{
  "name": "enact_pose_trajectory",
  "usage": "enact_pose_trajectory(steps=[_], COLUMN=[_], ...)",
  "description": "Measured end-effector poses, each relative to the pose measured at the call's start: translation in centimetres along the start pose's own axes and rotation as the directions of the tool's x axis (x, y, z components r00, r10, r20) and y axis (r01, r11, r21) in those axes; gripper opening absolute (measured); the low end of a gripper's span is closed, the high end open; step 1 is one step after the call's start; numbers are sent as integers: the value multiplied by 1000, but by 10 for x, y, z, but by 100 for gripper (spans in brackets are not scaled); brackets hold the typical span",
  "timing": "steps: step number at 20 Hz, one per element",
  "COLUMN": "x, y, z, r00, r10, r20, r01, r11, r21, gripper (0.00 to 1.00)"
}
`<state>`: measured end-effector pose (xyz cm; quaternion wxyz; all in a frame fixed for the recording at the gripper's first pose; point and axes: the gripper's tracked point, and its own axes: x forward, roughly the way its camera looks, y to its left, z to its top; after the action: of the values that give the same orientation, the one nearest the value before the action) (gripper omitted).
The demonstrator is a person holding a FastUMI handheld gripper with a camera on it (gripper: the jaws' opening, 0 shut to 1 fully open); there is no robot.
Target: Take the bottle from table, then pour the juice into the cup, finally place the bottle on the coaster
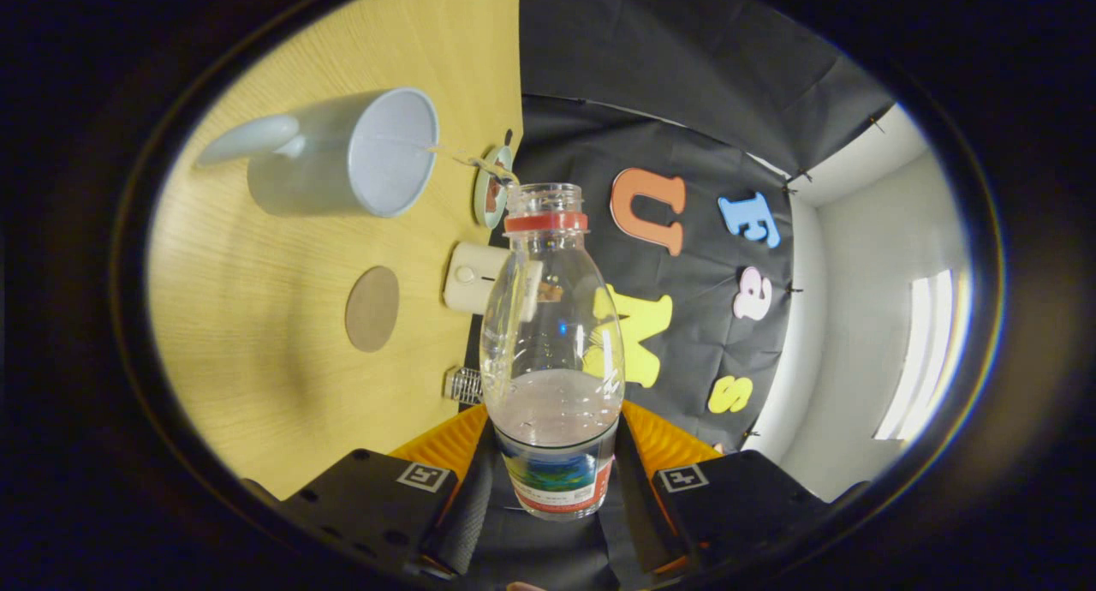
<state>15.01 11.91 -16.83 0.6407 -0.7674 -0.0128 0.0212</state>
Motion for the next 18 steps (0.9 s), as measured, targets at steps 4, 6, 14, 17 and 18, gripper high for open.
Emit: enact_pose_trajectory(steps=[4,6,14,17,18], x=[-1,0,0,2,2], y=[-9,-11,-17,-18,-18], z=[-1,-1,-1,-2,-2], r00=[1000,1000,1000,1000,1000], r10=[-11,-12,-5,-5,-6], r20=[4,3,6,11,13], r01=[11,12,5,6,7], r11=[1000,1000,999,998,997], r21=[-9,-18,-52,-70,-77], gripper=[74,74,74,74,74])
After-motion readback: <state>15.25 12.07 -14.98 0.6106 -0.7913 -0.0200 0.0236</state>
